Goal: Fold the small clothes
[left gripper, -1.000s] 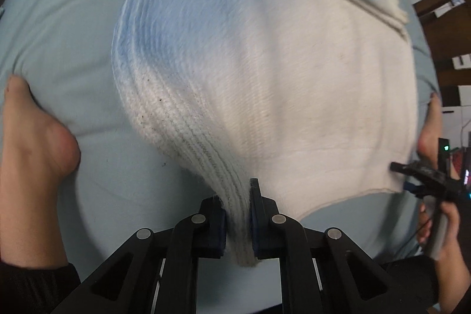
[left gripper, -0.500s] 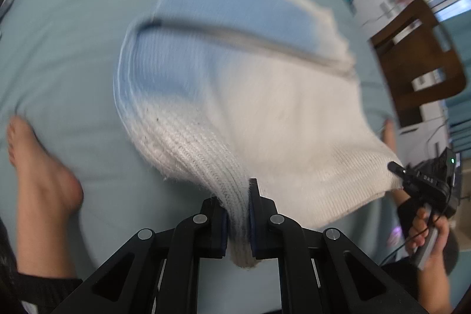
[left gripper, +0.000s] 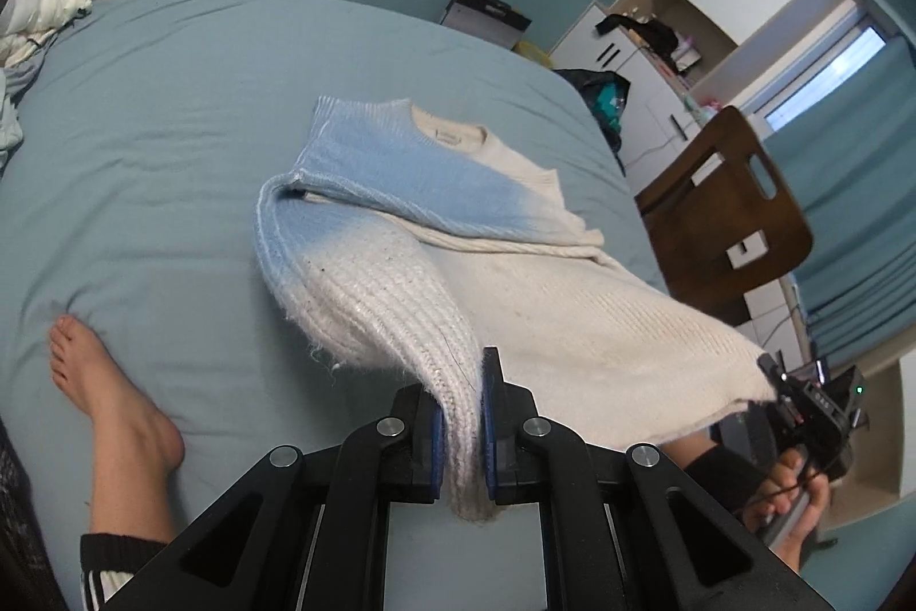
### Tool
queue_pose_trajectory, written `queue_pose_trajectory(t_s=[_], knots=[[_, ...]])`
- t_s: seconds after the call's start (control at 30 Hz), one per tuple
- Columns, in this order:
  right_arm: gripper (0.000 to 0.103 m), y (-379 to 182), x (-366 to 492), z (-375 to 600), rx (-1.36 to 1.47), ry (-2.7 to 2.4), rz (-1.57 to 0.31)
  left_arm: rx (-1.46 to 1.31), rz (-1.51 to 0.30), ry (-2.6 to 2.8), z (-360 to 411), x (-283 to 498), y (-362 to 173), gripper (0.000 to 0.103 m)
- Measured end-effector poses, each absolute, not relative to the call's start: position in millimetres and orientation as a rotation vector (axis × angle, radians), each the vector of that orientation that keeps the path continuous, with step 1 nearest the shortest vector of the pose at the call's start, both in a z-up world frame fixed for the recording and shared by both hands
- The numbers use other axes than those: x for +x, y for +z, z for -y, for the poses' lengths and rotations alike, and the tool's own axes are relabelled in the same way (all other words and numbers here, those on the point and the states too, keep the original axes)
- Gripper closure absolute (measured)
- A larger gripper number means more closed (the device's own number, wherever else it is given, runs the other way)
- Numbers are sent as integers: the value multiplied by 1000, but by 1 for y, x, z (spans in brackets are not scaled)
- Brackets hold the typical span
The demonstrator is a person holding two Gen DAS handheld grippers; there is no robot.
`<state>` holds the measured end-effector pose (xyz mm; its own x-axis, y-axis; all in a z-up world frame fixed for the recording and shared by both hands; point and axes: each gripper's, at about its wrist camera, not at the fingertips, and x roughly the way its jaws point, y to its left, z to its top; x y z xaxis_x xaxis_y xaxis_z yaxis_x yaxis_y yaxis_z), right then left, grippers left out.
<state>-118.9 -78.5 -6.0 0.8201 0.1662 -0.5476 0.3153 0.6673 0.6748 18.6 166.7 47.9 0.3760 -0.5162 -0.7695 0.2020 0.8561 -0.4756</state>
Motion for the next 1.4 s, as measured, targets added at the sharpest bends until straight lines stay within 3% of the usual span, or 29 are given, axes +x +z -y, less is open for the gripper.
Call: queue_pose_trajectory(t_s=[0.33,0.67,1.0,1.2,1.27,1.3,1.33,1.4], knots=[[99,32,-152,82,835,-44,-540,-316,-1113,-560,-175,-30,71,94],[99,58,-163,98,802,10,-659,-352,-1169,-618,-187,-65,90,94],[99,43,0,154,793,20,-972,-388,-1229,-532,-159,102,69,94],[98,-24,156,198,771,-29,-1082,-487,-1339,-397,-121,259,-7,93],[89,-67,214,213,821,13,-1147,-499,-1350,-332,-116,305,-40,86],[85,-85,236,220,841,36,-1184,-469,-1346,-287,-114,322,-55,76],[74,-108,261,231,855,30,-1209,-441,-1324,-243,-113,330,-62,48],[49,-133,282,257,845,-130,-1188,-360,-1228,-86,-120,349,-79,3]])
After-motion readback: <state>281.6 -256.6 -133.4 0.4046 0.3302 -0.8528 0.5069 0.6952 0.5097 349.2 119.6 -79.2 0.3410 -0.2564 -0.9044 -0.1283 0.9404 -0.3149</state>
